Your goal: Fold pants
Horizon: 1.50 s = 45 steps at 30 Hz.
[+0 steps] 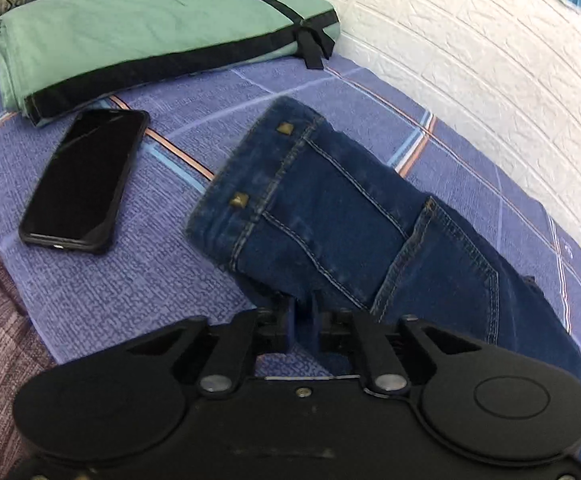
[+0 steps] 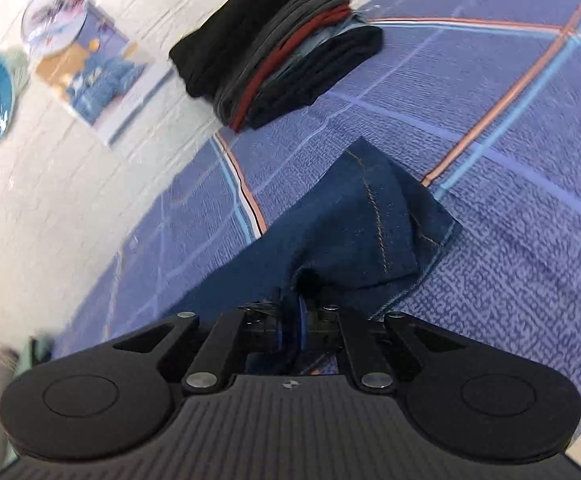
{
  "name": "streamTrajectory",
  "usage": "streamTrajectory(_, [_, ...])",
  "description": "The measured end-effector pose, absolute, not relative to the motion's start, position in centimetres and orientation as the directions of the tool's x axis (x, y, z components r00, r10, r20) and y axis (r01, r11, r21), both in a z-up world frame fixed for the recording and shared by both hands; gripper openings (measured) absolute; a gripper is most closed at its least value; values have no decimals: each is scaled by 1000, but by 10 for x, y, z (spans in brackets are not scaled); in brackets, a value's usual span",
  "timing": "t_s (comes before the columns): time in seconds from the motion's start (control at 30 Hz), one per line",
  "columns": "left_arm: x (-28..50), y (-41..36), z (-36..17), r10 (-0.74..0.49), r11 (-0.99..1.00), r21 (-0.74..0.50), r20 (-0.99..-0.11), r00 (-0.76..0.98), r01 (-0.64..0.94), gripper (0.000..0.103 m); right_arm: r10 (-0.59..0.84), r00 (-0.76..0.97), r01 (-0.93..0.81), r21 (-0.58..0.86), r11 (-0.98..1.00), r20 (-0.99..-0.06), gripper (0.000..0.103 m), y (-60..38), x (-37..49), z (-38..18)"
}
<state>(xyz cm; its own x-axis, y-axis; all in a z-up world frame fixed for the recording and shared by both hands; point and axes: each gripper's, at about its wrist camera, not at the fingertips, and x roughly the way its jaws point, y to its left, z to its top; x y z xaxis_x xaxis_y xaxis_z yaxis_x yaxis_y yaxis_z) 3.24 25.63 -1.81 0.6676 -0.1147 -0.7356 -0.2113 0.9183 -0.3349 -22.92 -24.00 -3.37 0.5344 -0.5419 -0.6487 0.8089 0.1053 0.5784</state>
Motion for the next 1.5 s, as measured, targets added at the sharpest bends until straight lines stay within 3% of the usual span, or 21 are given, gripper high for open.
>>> streamTrajectory(0.03, [32, 259, -16, -101, 918, -329, -733, 672, -221, 25, -550, 524, 817, 566, 111, -650, 29, -241, -229, -32])
streamTrajectory(0.23, [27, 268, -10, -63, 915, -314, -735, 675, -256, 36, -562, 519, 814, 572, 97, -644, 36, -243, -231, -35])
streamTrajectory(0.47, [18, 265, 24, 15, 935, -249, -684, 729, -252, 36, -602, 490, 832, 543, 110, -630, 38, -242, -235, -25])
streamTrajectory(0.73, [29, 234, 41, -9, 967, -196, -667, 745, -164, 40, -649, 412, 851, 524, 24, -639, 40, -231, -253, -26])
streamTrajectory(0.8, [33, 227, 37, -23, 970, -195, -677, 736, -149, 40, -702, 334, 887, 461, 9, -630, 42, -223, -255, -16])
streamTrajectory(0.9, [39, 219, 31, -45, 975, -189, -683, 729, -117, 40, -778, 208, 935, 355, -21, -593, 53, -215, -261, -1])
streamTrajectory(1.0, [49, 206, 27, -70, 979, -184, -691, 719, -82, 39, -772, 245, 926, 377, 8, -586, 56, -222, -265, 1])
streamTrajectory(1.17, [64, 179, 22, -124, 989, -141, -677, 725, 37, 39, -743, 277, 938, 339, 71, -610, 85, -247, -248, -10])
streamTrajectory(1.3, [83, 154, 11, -150, 988, -88, -684, 713, 123, 39, -692, 310, 938, 329, 110, -652, 85, -263, -234, -21])
streamTrajectory(1.37, [101, 148, -2, -120, 992, -68, -710, 694, 102, 39, -690, 291, 951, 279, 133, -663, 62, -264, -228, -21])
streamTrajectory(1.5, [123, 151, -18, -118, 993, -85, -730, 673, 82, 42, -674, 280, 957, 250, 145, -684, 52, -272, -228, -24])
